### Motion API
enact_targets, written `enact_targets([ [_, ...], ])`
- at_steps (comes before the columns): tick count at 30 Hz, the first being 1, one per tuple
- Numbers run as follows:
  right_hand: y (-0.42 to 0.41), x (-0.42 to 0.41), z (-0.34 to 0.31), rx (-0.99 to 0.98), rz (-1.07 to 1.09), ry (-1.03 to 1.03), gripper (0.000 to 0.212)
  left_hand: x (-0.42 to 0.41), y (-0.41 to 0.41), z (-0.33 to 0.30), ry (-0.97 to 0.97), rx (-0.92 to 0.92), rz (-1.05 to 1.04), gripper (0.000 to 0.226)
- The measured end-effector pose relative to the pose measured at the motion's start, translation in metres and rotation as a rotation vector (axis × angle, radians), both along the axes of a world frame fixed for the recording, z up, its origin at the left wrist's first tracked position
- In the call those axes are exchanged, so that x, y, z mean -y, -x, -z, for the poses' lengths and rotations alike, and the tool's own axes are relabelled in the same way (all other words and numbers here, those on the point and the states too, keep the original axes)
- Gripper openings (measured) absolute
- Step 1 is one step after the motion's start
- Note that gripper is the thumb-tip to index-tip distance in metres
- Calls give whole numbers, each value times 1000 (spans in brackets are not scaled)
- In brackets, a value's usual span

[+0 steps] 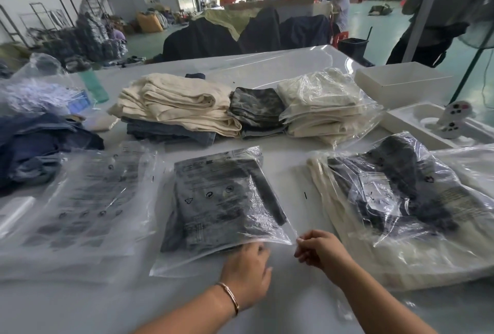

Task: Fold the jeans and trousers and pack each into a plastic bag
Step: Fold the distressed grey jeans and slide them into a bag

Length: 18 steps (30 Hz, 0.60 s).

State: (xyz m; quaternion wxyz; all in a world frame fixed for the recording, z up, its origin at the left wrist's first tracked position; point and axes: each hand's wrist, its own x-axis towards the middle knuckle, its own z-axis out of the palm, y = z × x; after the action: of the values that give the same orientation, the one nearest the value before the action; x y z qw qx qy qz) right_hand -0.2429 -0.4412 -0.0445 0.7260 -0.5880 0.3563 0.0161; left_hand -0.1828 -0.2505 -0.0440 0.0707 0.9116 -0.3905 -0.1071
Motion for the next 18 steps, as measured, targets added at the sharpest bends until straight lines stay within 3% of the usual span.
enact_targets([
  [2, -2, 0, -5, -16, -19, 1, 13, 7, 17, -9, 164, -162, -82, 32],
  [5, -6, -3, -14, -44, -54, 64, 13, 33, 26, -22, 522, -951, -592, 36],
  [6, -7, -4, -17, -52, -55, 97, 14, 42, 26, -22, 615, -1146, -697, 36],
  [8, -9, -9, -20, -66, -38, 165, 15, 57, 29, -17, 876, -1341, -860, 30],
  [10, -10, -13, -22, -86, -20, 221, 16, 68, 30, -12, 1100, -1408, -981, 18],
  [12, -11, -16, -22, -101, -12, 252, 16, 71, 28, -9, 1191, -1392, -1026, 15],
  [18, -11, -22, -13, -157, -40, 377, 21, 67, 26, -2, 1148, -1186, -1088, 15],
])
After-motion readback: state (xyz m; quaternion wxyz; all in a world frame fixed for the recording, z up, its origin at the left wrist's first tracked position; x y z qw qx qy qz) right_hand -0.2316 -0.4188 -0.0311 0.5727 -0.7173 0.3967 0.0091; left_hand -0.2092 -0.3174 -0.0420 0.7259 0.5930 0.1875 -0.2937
